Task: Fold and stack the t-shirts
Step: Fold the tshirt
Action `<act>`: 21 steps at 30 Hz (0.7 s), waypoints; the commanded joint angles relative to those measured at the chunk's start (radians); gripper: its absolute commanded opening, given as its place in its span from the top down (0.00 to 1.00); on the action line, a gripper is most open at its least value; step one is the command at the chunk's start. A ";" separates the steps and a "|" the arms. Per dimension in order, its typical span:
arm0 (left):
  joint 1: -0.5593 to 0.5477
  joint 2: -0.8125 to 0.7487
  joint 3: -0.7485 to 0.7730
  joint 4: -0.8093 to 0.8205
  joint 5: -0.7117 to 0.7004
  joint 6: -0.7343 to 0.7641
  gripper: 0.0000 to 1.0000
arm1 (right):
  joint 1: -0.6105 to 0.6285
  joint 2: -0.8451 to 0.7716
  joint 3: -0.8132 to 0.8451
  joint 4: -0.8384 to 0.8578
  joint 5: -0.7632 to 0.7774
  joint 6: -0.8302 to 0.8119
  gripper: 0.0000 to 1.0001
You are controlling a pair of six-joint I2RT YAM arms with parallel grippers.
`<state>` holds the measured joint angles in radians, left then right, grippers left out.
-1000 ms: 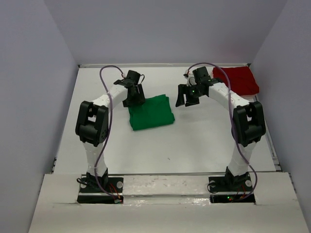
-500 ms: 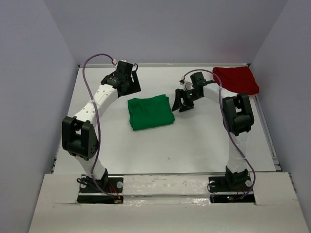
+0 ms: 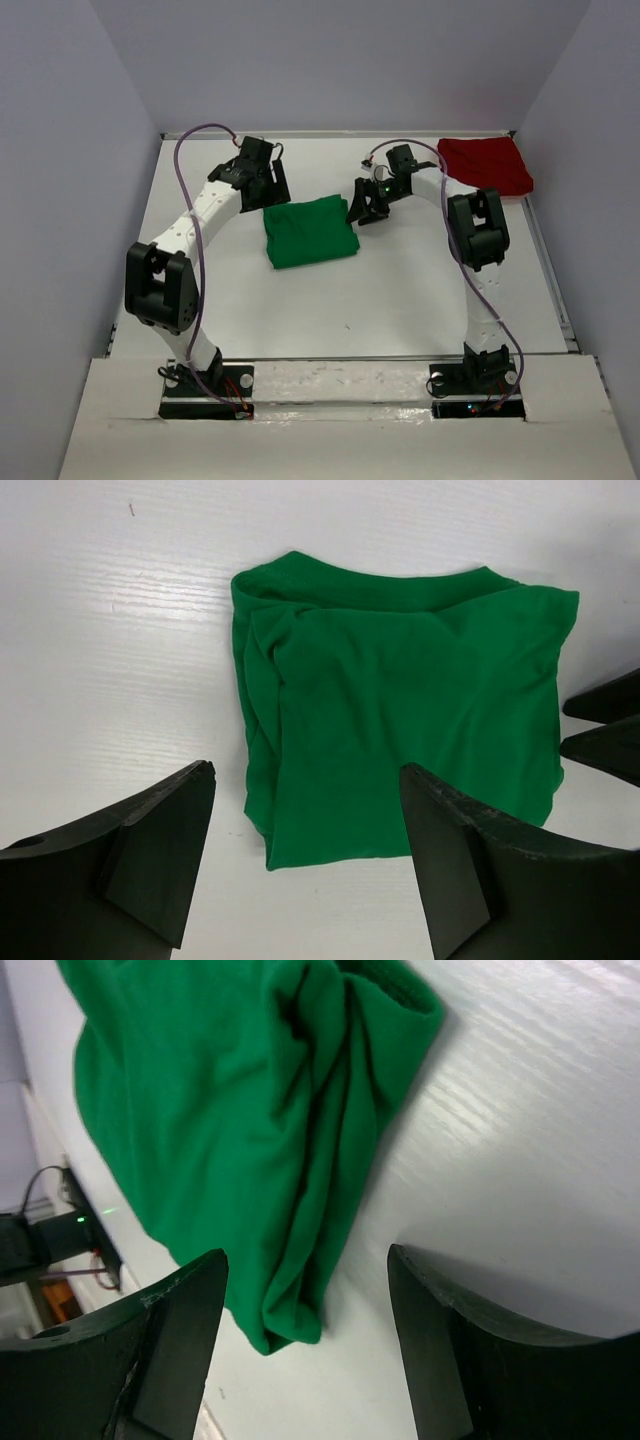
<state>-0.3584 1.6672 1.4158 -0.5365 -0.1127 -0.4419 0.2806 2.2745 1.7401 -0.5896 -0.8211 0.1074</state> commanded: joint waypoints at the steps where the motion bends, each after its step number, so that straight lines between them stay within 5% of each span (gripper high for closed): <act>1: -0.002 -0.081 0.000 0.001 0.008 0.011 0.16 | -0.008 0.025 0.039 0.014 -0.032 -0.020 0.29; 21: -0.004 -0.127 0.064 -0.033 0.038 0.016 0.16 | 0.031 0.117 -0.014 0.068 -0.013 0.012 0.28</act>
<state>-0.3584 1.6104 1.4273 -0.5526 -0.0822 -0.4419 0.2741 2.3241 1.7378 -0.5415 -0.9127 0.1265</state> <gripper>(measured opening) 0.844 0.713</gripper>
